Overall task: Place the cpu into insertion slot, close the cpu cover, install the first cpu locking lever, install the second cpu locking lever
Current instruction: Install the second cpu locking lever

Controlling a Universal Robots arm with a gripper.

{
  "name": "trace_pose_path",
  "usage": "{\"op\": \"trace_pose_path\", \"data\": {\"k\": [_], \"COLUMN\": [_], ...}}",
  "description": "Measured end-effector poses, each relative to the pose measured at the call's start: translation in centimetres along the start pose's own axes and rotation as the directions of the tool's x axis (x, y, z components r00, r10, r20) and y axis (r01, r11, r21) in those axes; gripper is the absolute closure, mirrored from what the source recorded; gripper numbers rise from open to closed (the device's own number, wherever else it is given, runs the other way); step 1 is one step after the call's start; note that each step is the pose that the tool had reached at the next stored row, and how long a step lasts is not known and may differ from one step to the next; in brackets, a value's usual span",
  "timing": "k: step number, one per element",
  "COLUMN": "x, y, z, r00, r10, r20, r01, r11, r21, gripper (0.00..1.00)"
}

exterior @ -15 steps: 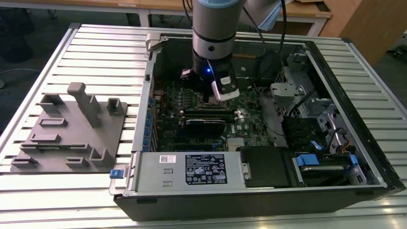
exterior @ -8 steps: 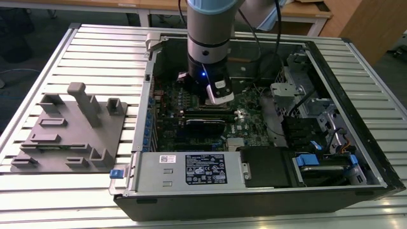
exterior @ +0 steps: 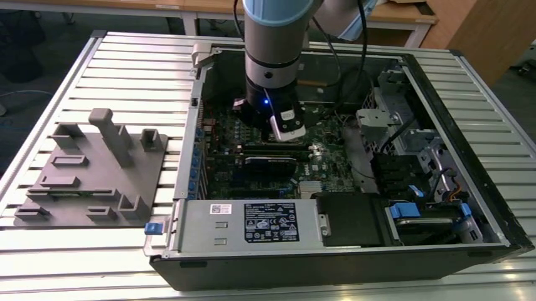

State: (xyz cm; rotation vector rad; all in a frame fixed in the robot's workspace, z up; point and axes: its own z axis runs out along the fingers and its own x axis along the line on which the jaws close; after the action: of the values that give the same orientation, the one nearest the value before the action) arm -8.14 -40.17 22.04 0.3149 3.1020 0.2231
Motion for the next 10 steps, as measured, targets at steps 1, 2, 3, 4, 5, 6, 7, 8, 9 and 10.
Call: {"op": "trace_pose_path", "data": {"k": [1, 2, 3, 4, 5, 6, 7, 8, 9, 10], "x": [0.00, 0.00, 0.00, 0.00, 0.00, 0.01, 0.02, 0.03, 0.04, 0.06], "y": [0.00, 0.00, 0.00, 0.00, -0.02, -0.05, -0.07, -0.10, -0.12, -0.14], "z": [0.00, 0.00, 0.01, 0.08, 0.19, 0.34, 0.49, 0.64, 0.77, 0.89], "r00": [1.0000, 1.0000, 1.0000, 1.0000, 1.0000, 1.0000, 1.0000, 1.0000, 1.0000, 1.0000], "r10": [0.000, 0.000, 0.000, 0.000, 0.000, 0.000, 0.000, 0.000, 0.000, 0.000], "r20": [0.0000, 0.0000, 0.0000, 0.0002, 0.0001, 0.0001, 0.0000, 0.0001, 0.0001, 0.0001], "r01": [0.000, 0.000, 0.000, 0.000, 0.000, 0.000, 0.000, 0.000, 0.000, 0.000], "r11": [1.0000, 1.0000, 1.0000, 1.0000, 1.0000, 1.0000, 1.0000, 1.0000, 1.0000, 1.0000], "r21": [0.0001, 0.0001, 0.0001, -0.0003, -0.0003, -0.0001, 0.0001, 0.0000, 0.0000, 0.0000], "gripper": [0.90, 0.90, 0.90, 0.90, 0.90, 0.90, 0.90, 0.90, 0.90, 0.90]}}
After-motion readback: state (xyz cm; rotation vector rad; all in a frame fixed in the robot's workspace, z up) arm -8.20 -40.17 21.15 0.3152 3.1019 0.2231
